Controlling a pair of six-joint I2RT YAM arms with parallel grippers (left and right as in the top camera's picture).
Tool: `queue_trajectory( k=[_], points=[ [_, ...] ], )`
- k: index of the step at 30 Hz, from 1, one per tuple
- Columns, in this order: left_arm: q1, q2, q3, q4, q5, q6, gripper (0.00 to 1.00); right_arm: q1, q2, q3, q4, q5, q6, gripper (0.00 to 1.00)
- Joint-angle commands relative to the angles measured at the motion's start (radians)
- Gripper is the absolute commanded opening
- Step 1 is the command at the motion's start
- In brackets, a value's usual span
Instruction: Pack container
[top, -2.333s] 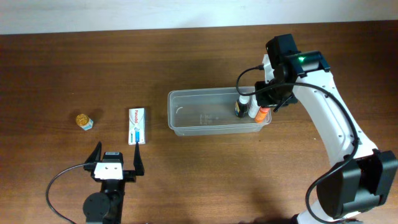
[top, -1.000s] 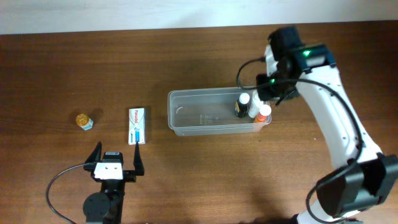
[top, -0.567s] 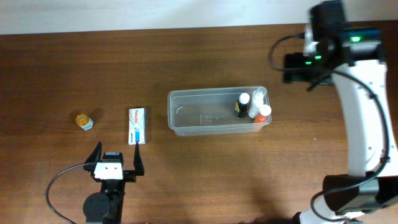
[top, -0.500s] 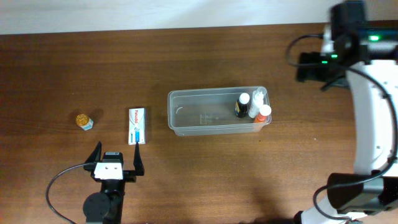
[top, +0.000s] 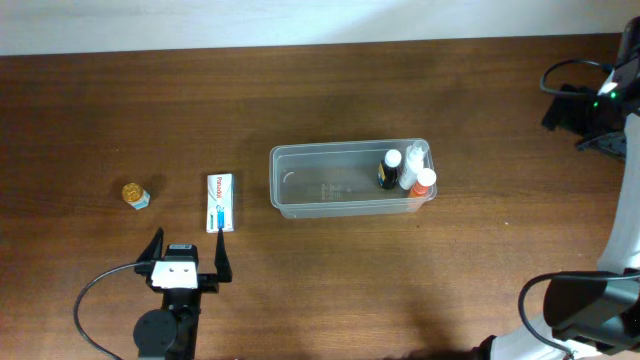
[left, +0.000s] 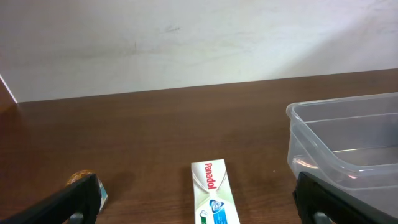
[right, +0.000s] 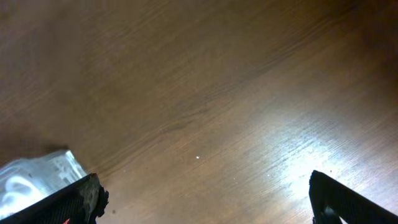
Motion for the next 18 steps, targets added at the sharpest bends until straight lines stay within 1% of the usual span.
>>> queue_trajectory(
  k=[1, 8, 13, 18],
  points=[
    [0.004, -0.006, -0.002, -0.005, 0.011, 0.016, 0.99, -0.02, -0.003, -0.009, 0.001, 0.016, 0.021, 0.98],
    [0.004, -0.006, -0.002, -0.005, 0.011, 0.016, 0.99, -0.019, -0.002, -0.019, 0.0, 0.016, 0.021, 0.98],
    [0.004, -0.006, -0.002, -0.005, 0.011, 0.016, 0.99, -0.019, -0.002, -0.067, 0.051, 0.027, 0.021, 0.98],
    [0.004, -0.006, -0.002, -0.005, 0.011, 0.016, 0.99, -0.018, -0.002, -0.101, 0.054, 0.027, 0.021, 0.99]
  ],
)
